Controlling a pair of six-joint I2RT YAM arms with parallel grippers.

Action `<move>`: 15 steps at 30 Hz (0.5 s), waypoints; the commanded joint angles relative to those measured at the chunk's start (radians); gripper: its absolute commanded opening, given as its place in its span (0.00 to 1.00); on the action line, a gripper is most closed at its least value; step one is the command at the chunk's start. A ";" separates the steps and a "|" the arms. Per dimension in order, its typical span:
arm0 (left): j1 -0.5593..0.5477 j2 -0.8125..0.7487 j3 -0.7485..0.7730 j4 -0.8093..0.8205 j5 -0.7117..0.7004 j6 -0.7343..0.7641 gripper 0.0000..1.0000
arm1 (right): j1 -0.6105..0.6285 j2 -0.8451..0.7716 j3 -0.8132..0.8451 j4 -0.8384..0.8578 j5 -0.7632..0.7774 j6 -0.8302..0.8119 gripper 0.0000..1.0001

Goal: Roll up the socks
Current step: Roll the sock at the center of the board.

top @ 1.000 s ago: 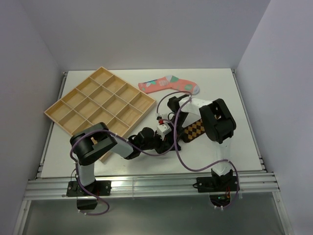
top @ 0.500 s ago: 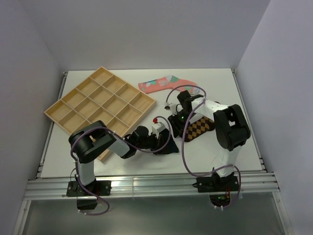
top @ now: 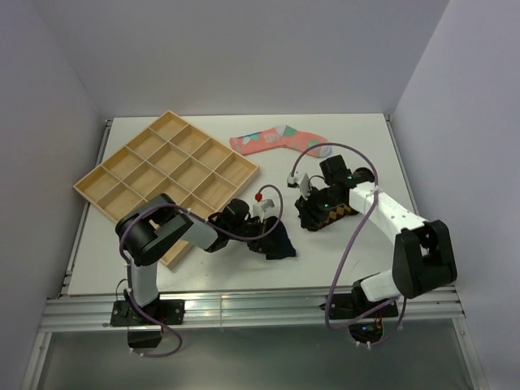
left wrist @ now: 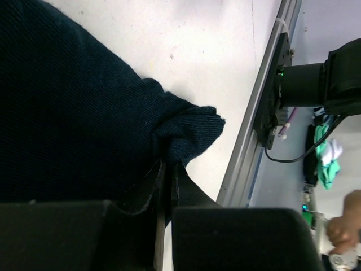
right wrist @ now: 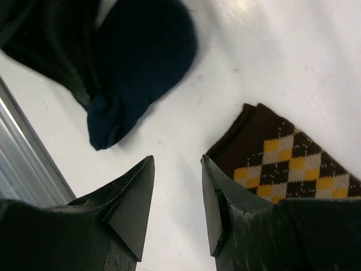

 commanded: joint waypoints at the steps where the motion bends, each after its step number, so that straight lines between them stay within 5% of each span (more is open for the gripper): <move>1: 0.011 0.039 0.037 -0.064 0.074 -0.079 0.00 | 0.033 -0.097 -0.073 -0.028 -0.067 -0.213 0.47; 15: 0.037 0.082 0.077 -0.164 0.128 -0.119 0.00 | 0.266 -0.199 -0.241 0.095 0.051 -0.354 0.52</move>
